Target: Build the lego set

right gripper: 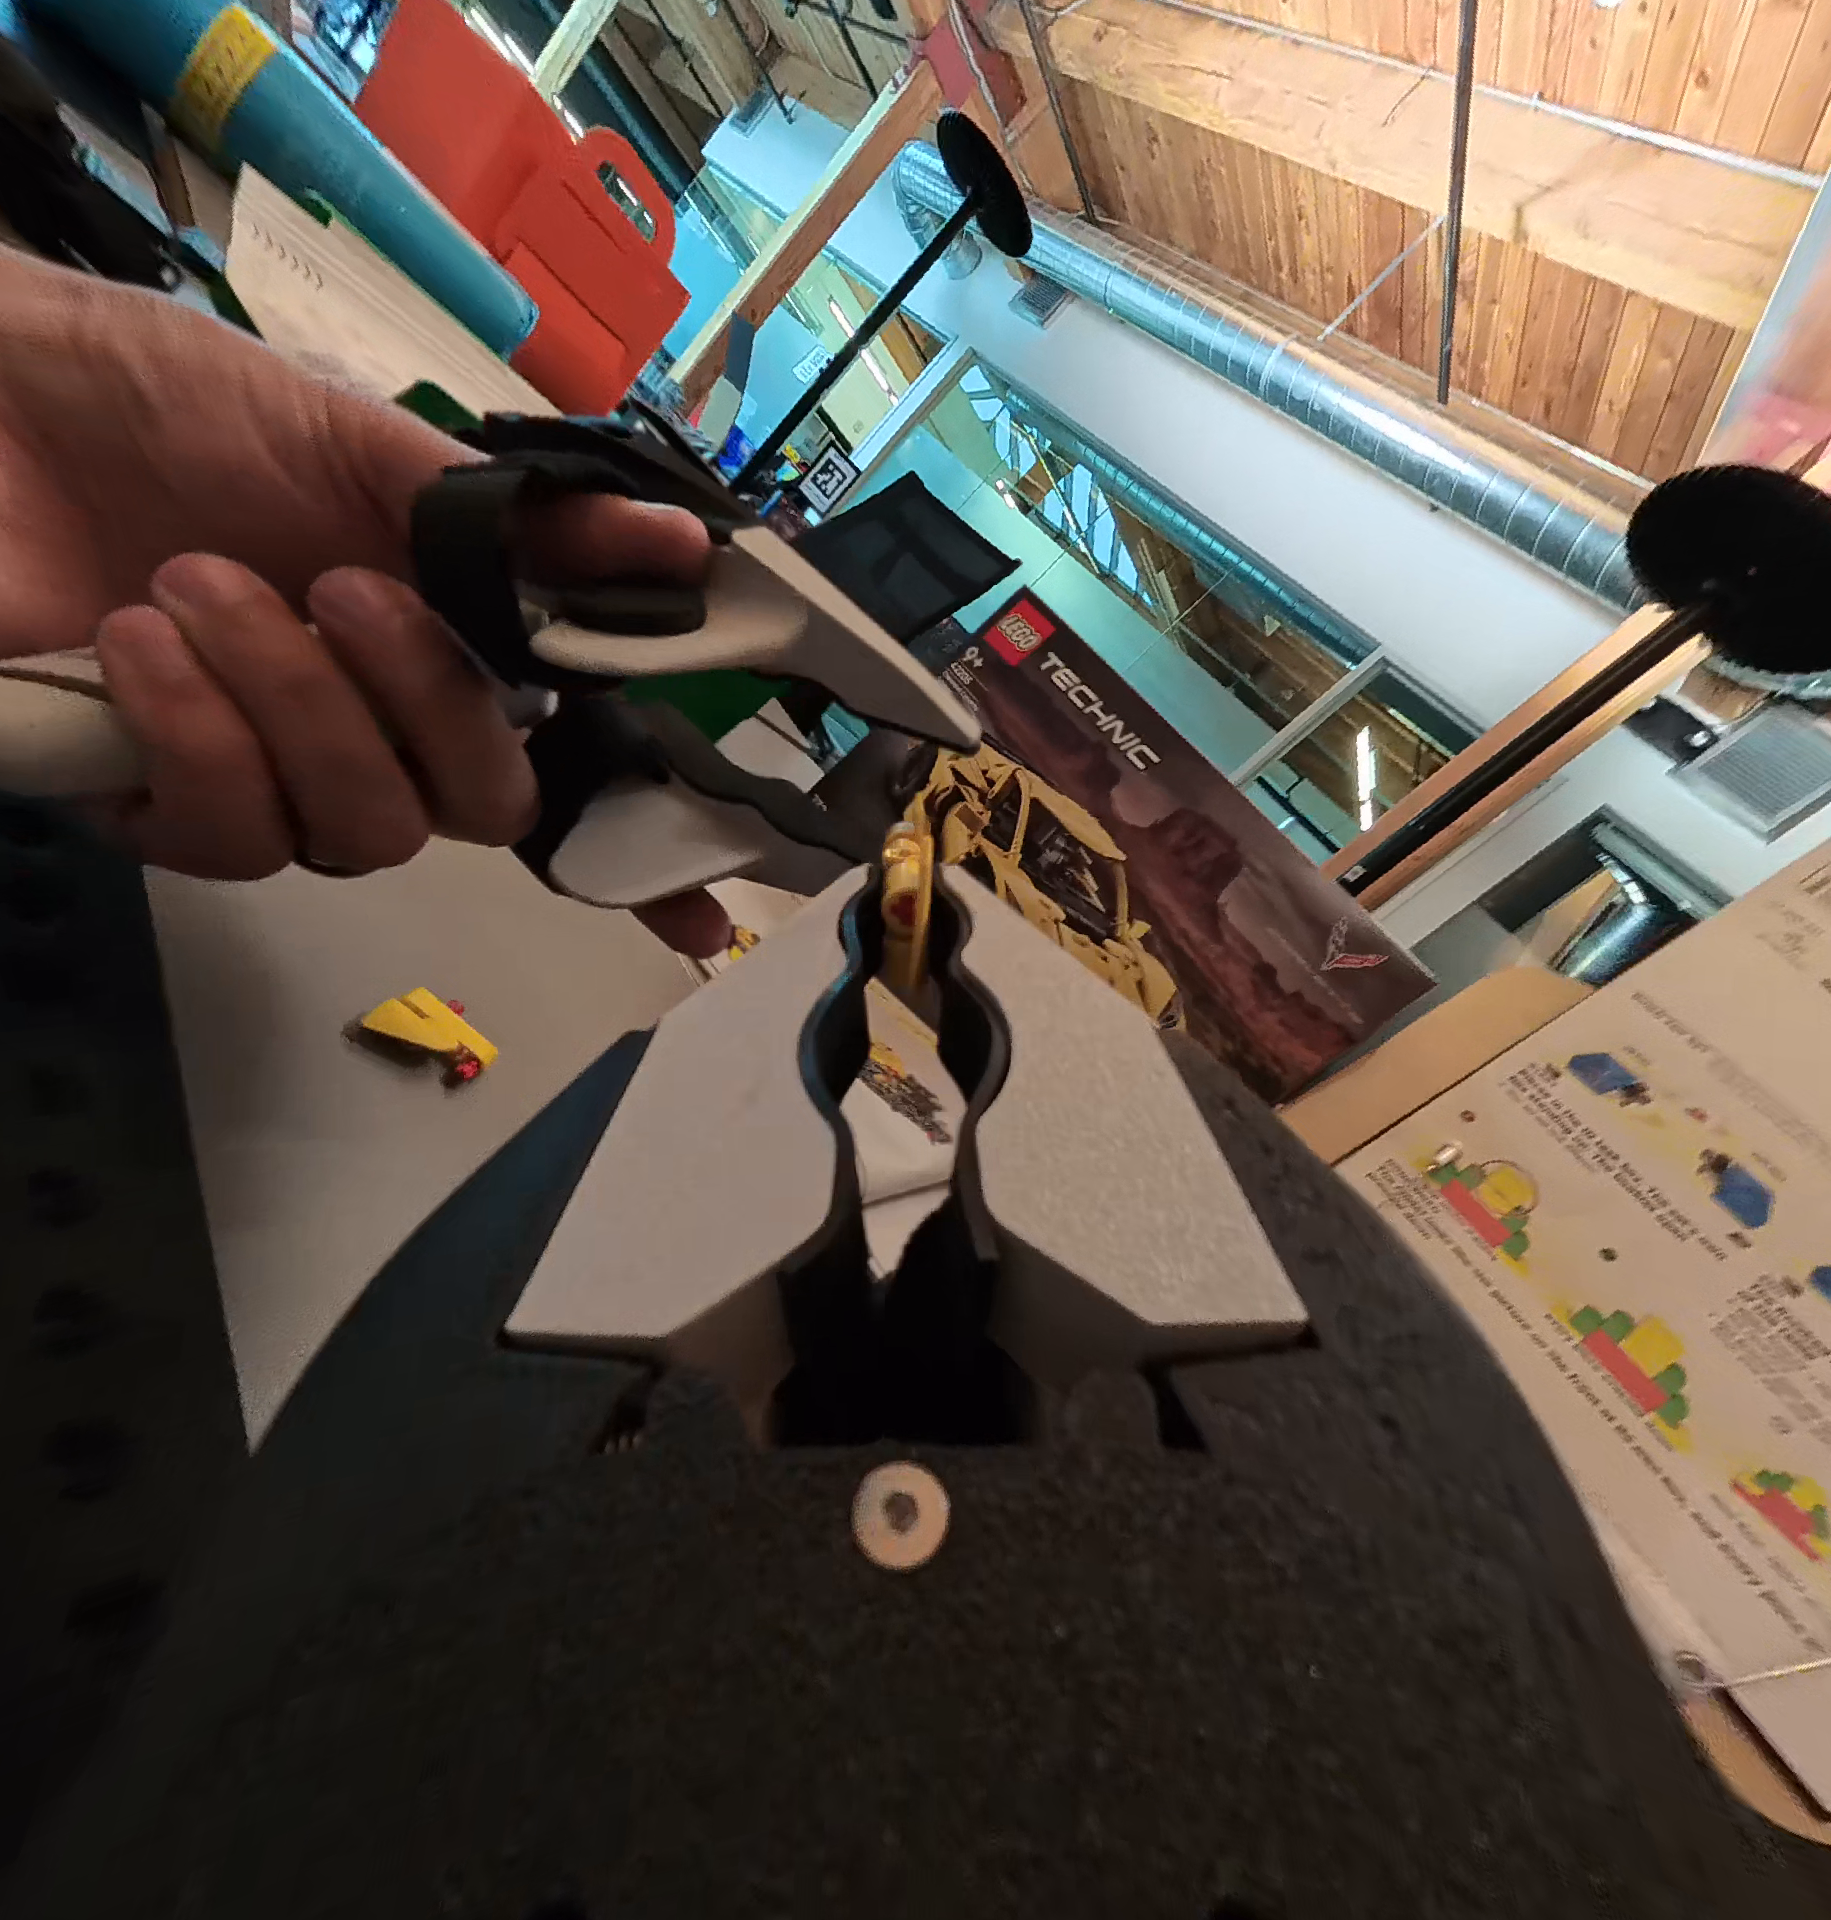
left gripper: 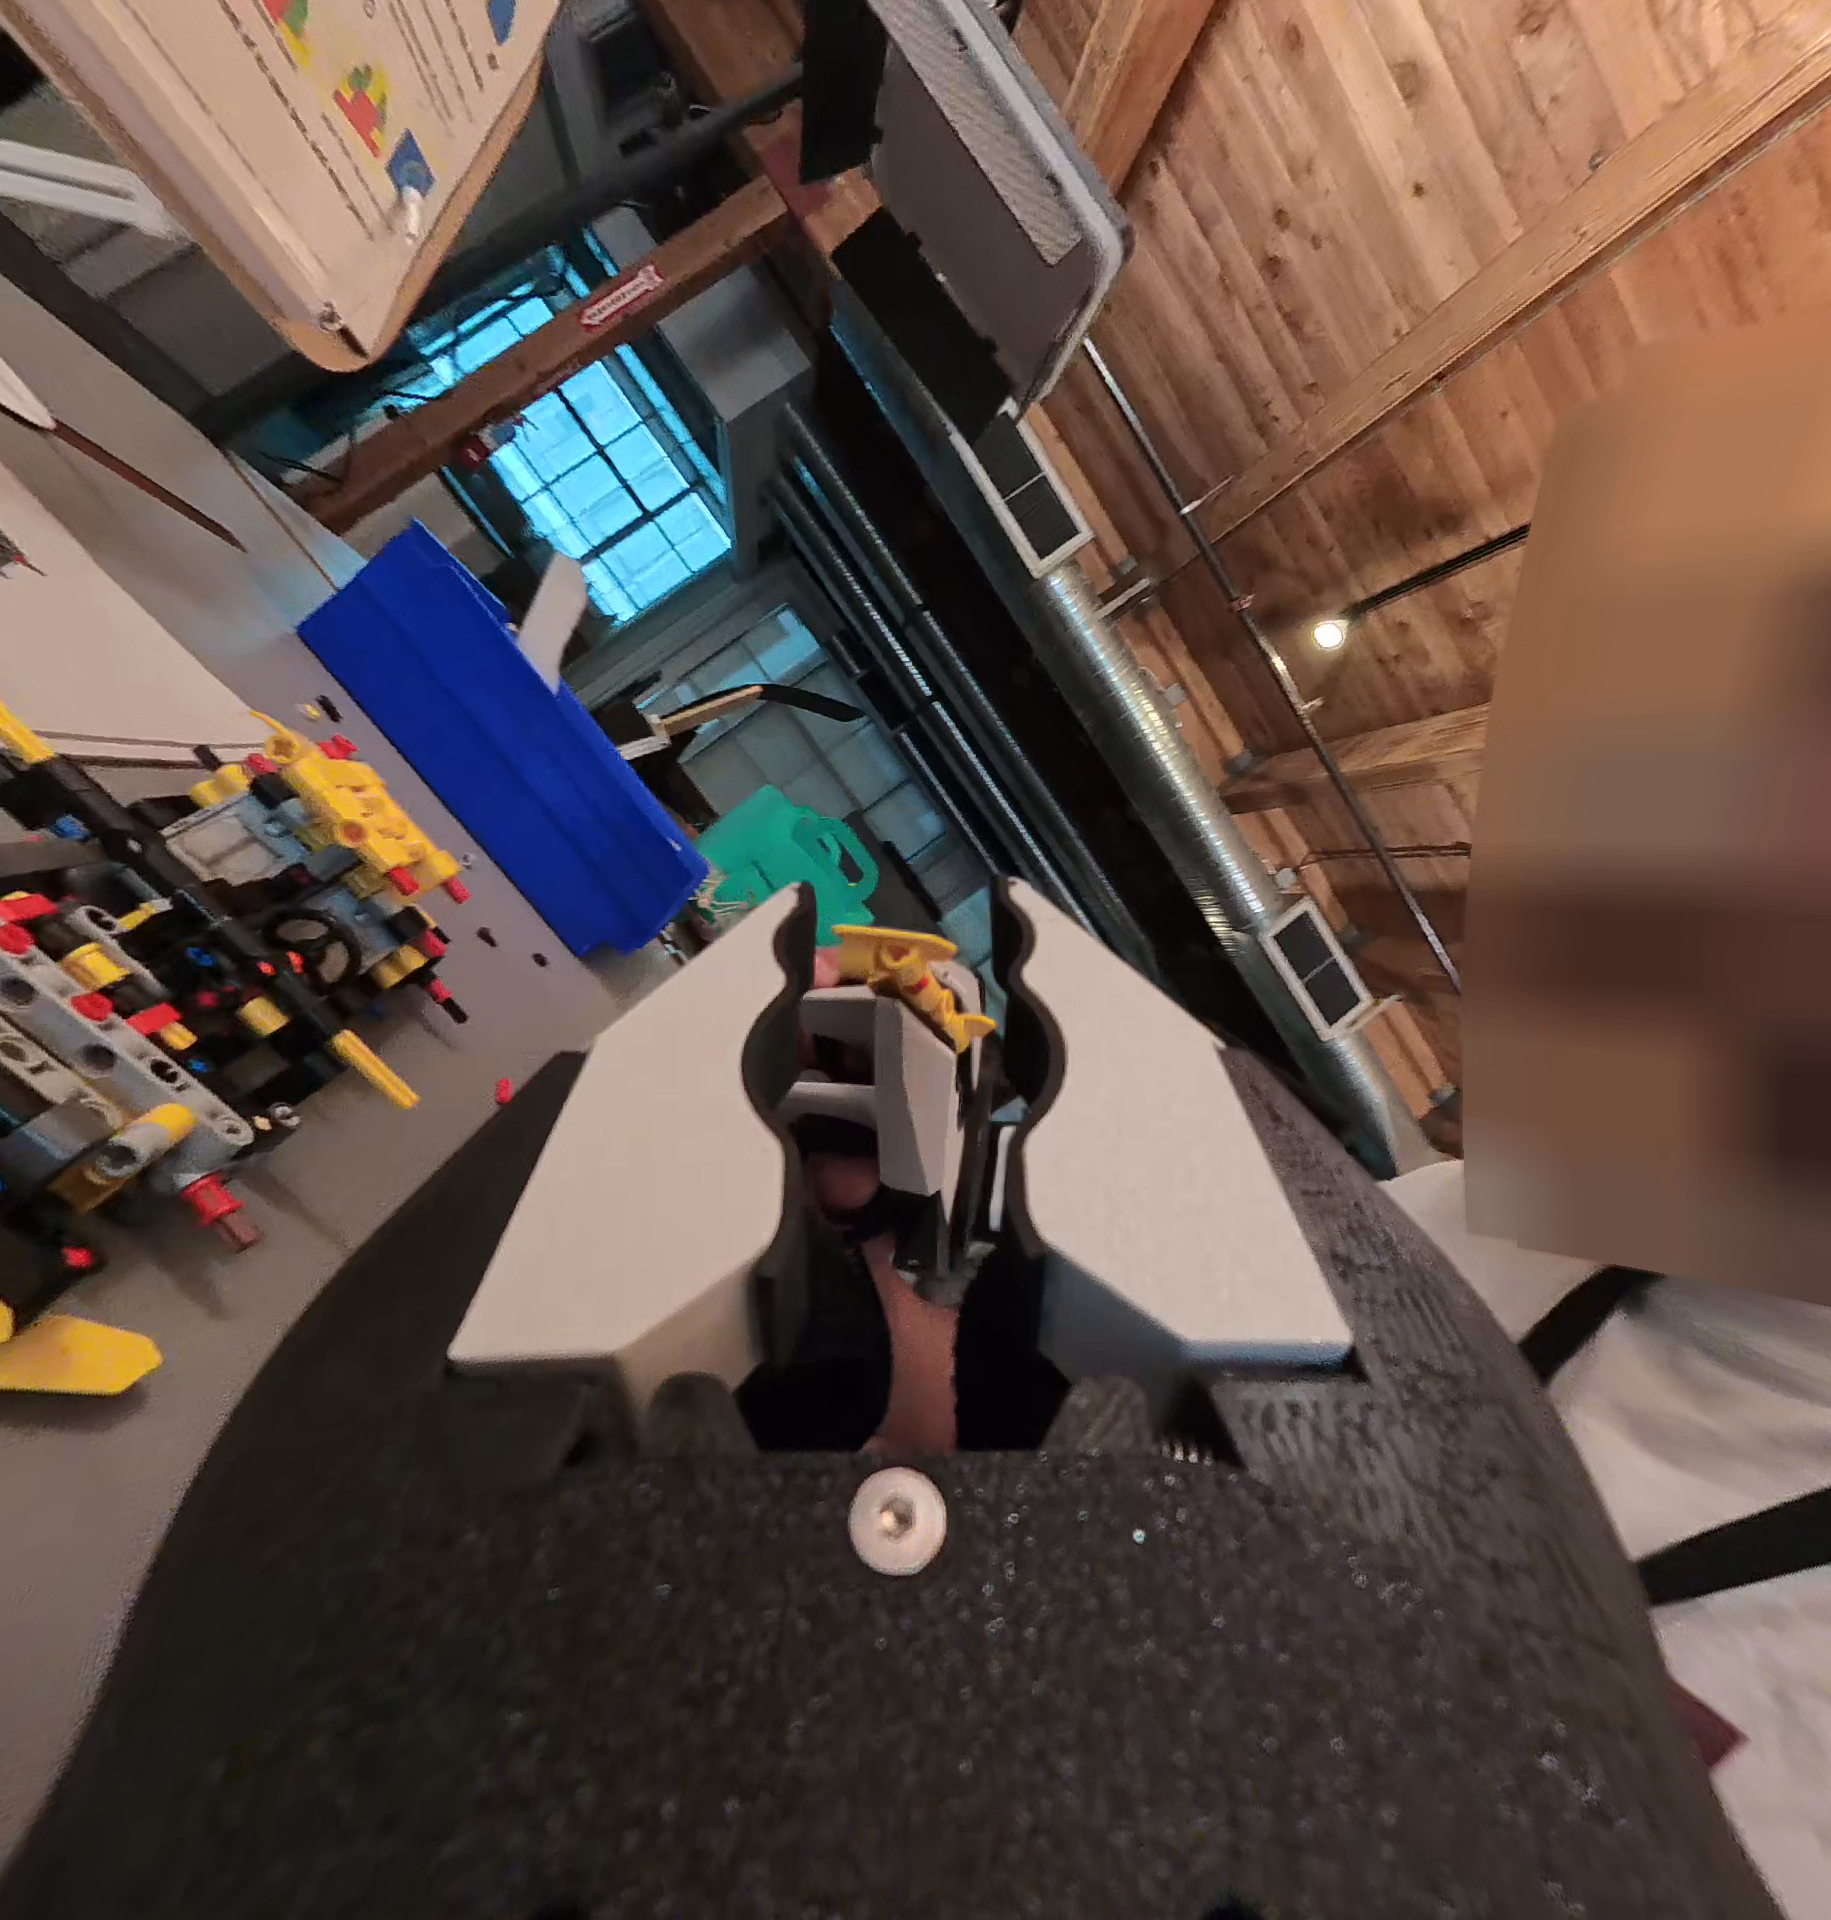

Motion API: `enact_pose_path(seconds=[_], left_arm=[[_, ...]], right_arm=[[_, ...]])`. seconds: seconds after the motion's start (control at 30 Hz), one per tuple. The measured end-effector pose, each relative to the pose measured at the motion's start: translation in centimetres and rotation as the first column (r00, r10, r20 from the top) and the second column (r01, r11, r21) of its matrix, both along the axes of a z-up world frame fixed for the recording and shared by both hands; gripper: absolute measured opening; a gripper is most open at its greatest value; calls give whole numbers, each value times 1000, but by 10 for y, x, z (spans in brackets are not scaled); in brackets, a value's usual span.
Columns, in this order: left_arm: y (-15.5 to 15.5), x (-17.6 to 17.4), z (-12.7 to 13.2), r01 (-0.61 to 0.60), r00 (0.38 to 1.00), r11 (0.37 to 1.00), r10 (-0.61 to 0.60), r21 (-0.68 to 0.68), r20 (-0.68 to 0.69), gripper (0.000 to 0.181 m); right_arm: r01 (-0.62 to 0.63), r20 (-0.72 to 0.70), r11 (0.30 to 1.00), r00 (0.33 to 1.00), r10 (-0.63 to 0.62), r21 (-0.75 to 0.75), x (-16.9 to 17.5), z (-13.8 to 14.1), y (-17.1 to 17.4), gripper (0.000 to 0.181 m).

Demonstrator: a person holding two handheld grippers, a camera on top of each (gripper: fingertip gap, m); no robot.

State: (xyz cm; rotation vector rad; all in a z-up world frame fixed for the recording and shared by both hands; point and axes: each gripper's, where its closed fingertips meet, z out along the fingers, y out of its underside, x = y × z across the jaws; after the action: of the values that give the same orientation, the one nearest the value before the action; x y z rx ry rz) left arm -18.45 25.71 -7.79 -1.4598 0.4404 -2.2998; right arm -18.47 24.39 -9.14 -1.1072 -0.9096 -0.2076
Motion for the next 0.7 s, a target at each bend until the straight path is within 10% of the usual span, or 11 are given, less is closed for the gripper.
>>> enact_pose_path(seconds=[0.37,0.7], left_arm=[[-20,-9,-11,7,985,871,80,491,-155,33],[-16,-6,-14,32,983,889,55,457,-175,33]], right_arm=[[18,84,998,996,-22,54,-9,-4,-4,5],[-23,32,1000,999,23,5,-8,-4,-4,5]])
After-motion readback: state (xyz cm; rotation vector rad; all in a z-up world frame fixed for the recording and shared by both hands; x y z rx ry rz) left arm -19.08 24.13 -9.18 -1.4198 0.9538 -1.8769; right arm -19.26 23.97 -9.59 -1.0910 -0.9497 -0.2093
